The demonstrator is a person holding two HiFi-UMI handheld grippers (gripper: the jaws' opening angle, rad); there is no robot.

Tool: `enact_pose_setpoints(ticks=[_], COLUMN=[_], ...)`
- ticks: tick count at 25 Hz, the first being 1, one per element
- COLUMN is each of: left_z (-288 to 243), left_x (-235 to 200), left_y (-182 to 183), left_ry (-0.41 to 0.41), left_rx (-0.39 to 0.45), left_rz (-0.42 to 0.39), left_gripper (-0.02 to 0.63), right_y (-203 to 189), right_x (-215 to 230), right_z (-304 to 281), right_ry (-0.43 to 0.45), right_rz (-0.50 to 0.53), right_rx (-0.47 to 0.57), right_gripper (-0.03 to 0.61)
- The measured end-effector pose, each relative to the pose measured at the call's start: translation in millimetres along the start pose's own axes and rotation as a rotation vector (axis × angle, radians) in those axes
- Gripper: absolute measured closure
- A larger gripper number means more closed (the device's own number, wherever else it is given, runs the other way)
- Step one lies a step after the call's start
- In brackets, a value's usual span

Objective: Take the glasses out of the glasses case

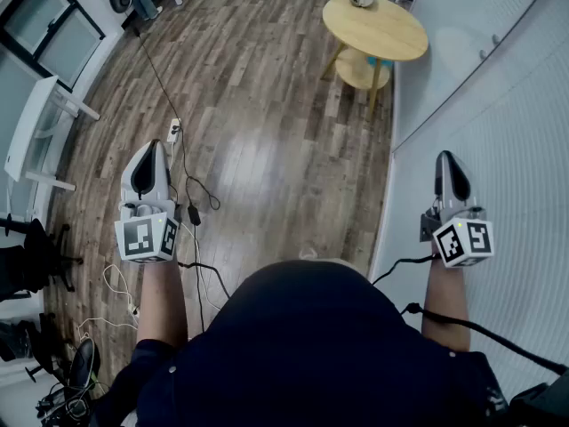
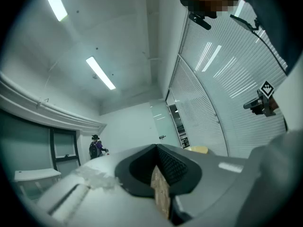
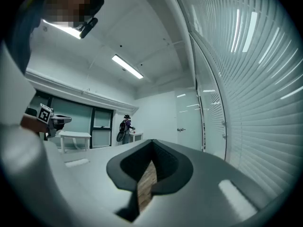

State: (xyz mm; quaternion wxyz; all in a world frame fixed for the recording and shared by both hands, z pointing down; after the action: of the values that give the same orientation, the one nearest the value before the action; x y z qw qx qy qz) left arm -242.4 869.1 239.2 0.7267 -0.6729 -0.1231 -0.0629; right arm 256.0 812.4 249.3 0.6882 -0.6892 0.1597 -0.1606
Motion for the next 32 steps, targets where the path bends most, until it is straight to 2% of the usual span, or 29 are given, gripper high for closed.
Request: enact_pose_setpoints(ticks=[4,13,16,18,21,25,32], left_z=[-2.3,-27.8,-41.4,-50.1,-68.1,-102.0,-206.6], left_x=[-3.2,0.6,-3.8,-2.6,13.6,30.8,-8.2], left_y=[5.0,2.4,-10.5,-22.1,-29.1,-35.9,-55.0], left_ry=[-0.009,0.012,0.032,0.03,0.0,-0.049,-0.079], left_rx=[0.002,-0.001,-0.003,-0.005,-0.032,-0.043,-0.023], left_rz=[-0.005,-0.015,0.01,0.04,0.032,-0.053,-0.042], left_gripper=[0.609,0.609,0.609,0.609,0.609,0.609,0.609], right_y=[-0.9,-16.5,-22.6,-29.3,-38.3,-47.2,-53.5], right_x=[4.2,25.8,38.8,39.5,41.0,43.4,41.1], right_z=[1.1,-16.3,-30.7,-44.8,-70.1,-115.5,-213.4], right_ry=[-0.008,-0.014,-0.057,-0.049,-0.024,-0.011,-0.007], right_rz=[-0.015,-0.033,0.026,0.057,0.039,0.037,0.029], right_rx=[0.027,0.021,0.013,-0.002,-0.006,-0.031,-0.044], right_gripper=[0.572,0.572,0.572,0.571,0.571,0.571,0.571])
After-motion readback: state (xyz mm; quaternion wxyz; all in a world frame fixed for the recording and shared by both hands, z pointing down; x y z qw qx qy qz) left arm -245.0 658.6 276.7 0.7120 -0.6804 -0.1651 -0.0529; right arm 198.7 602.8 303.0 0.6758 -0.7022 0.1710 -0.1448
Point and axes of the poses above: the fingertips, and each gripper's own axes: z backward along the fingers, x to its right, y out of its top, the point moved 1 cm from there along z, backward along the fingers
